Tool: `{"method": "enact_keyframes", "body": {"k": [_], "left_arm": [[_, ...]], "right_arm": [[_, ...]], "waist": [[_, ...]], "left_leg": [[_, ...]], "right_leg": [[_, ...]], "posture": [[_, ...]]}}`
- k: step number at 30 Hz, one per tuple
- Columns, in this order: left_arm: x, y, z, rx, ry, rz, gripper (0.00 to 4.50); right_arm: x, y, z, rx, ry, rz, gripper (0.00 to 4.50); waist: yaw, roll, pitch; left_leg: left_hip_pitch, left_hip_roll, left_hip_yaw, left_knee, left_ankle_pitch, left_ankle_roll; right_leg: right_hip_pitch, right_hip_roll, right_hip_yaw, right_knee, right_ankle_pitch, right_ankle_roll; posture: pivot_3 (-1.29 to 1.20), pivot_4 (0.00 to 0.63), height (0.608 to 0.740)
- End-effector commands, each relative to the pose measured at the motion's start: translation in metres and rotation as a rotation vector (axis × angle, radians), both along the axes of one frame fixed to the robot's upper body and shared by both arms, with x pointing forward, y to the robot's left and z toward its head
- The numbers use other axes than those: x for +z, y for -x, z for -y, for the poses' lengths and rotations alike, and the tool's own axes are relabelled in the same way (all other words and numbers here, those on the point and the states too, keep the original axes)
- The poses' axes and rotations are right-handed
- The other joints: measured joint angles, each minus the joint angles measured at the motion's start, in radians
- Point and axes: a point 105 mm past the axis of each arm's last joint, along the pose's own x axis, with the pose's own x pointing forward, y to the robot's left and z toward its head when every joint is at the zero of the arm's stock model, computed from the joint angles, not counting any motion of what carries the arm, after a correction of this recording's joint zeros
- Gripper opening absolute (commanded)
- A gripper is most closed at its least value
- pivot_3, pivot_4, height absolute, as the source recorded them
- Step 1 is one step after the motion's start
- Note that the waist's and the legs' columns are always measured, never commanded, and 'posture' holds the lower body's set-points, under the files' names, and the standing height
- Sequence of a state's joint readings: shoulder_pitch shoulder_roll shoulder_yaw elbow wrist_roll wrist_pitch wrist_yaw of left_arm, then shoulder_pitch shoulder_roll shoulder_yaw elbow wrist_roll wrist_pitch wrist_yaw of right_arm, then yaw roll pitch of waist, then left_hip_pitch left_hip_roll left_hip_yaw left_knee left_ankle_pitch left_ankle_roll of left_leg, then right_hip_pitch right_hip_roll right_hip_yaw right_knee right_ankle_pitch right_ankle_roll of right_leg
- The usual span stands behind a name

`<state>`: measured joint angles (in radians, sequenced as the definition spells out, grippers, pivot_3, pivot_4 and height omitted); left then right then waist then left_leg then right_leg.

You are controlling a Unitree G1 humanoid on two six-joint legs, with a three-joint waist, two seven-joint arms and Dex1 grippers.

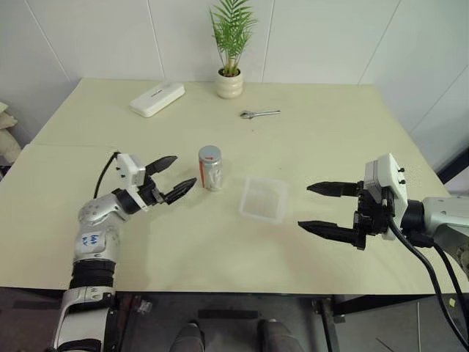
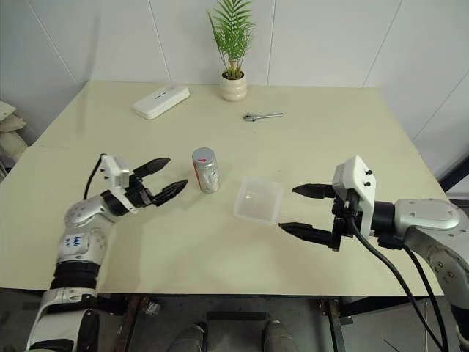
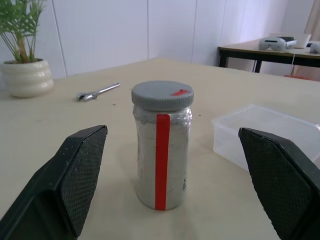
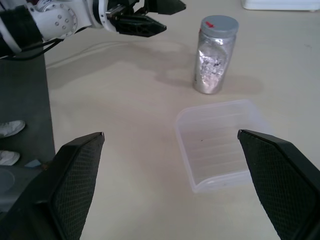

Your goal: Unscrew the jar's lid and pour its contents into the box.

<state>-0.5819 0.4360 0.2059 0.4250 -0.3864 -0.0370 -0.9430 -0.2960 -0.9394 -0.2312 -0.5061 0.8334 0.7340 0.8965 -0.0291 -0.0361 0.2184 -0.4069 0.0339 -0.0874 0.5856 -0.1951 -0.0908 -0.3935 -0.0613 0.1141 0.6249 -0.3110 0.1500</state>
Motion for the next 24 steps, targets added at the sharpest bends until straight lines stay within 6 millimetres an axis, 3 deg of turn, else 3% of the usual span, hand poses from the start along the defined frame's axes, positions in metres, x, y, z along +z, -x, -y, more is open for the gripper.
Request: {"method": "enact_keyframes", "body": {"k": [1, 24], "left_arm": [[0.007, -0.007, 0.007, 0.007, -0.015, 0.033, 4.49], [-0.001, -0.049, 0.041, 0.028, -0.014, -0.047, 4.49]], "right_arm": [[0.005, 0.006, 0.001, -0.008, 0.003, 0.048, 4.5], [0.006, 0.013, -0.002, -0.054, -0.009, 0.091, 4.5]], "waist": [[0.001, 0.0, 0.0], [0.002, 0.0, 0.0]], "left_leg": [[0.0, 0.0, 0.0, 0.0, 0.0, 0.0], [-0.001, -0.001, 0.0, 0.0, 0.0, 0.0]], "right_leg": [[0.0, 0.0, 0.0, 0.0, 0.0, 0.0], [0.0, 0.0, 0.0, -0.001, 0.001, 0.002]], "posture": [[0.0, 0.15, 0.74], [0.0, 0.15, 0.74]]}}
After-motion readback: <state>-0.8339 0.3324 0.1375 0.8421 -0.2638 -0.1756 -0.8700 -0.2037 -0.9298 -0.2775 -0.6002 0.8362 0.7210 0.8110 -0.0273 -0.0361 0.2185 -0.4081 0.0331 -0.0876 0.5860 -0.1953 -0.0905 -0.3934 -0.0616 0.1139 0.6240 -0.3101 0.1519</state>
